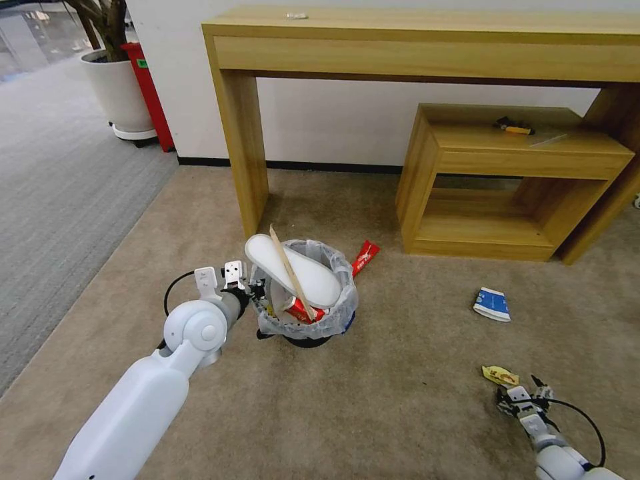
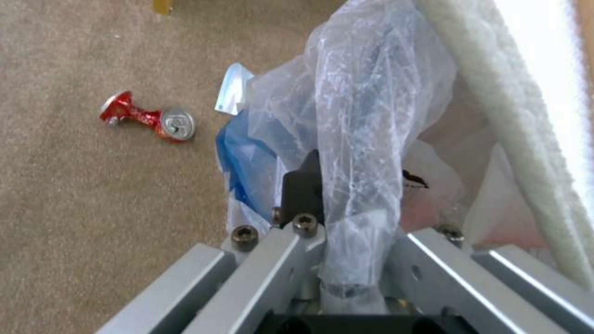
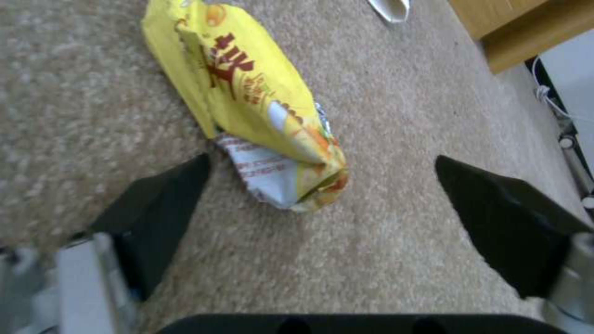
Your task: Pick up the trash bin and place the garbage on the floor into it.
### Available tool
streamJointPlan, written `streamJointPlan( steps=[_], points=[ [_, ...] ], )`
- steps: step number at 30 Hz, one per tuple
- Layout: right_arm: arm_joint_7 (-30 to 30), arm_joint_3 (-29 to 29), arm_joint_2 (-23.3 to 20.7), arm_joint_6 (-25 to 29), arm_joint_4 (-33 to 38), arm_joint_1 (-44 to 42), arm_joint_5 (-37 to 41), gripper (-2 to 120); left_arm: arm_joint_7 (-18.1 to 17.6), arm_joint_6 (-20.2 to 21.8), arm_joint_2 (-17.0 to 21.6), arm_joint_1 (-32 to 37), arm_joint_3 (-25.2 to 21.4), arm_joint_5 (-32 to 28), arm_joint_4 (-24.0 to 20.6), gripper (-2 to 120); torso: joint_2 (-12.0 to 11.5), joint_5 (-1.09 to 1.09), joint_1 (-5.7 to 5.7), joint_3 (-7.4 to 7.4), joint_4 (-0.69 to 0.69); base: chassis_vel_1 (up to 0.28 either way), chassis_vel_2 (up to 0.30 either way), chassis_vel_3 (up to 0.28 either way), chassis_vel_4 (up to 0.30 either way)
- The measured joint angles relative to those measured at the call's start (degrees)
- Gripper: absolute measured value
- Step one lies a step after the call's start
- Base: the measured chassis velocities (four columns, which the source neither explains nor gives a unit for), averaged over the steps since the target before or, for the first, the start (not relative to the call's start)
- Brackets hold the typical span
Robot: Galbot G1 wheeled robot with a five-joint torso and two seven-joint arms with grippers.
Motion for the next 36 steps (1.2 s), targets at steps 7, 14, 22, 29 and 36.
streamJointPlan(
  steps=[7,14,22,29,36],
  points=[
    [-0.6,0.4,0.2,0.6,0.1,-0.3,0.0,69,0.3,-0.1,0.1,-0.1,0.1,0.2,0.3,0,0.0,0.08,0.0,0.02,0.01,0.0,0.0,0.0,0.0],
    [-1.0,1.2,-0.2,0.6,1.4,-1.2,0.1,47,0.3,-0.2,0.0,-0.1,0.2,0.1,0.3,0,0.0,0.13,0.02,0.03,0.03,0.0,0.0,0.0,0.0],
    [-1.5,2.4,-1.4,0.9,2.9,-2.2,0.2,17,0.1,-0.4,0.4,0.5,-0.2,0.1,-0.5,0,0.0,0.06,0.02,0.03,-0.01,0.0,0.0,0.0,0.0],
    [-1.5,3.3,-2.1,1.3,4.6,-3.1,0.1,0,0.1,-0.4,0.2,1.4,-0.3,0.5,-0.7,0,0.0,0.04,0.02,0.02,0.0,0.0,0.0,0.0,0.0],
    [-0.4,3.8,-2.7,1.7,6.8,-3.9,-0.7,7,0.0,-0.4,0.1,1.0,-0.1,0.5,-0.9,0,0.0,0.06,0.02,0.02,0.0,0.0,0.0,0.0,0.0]
  ],
)
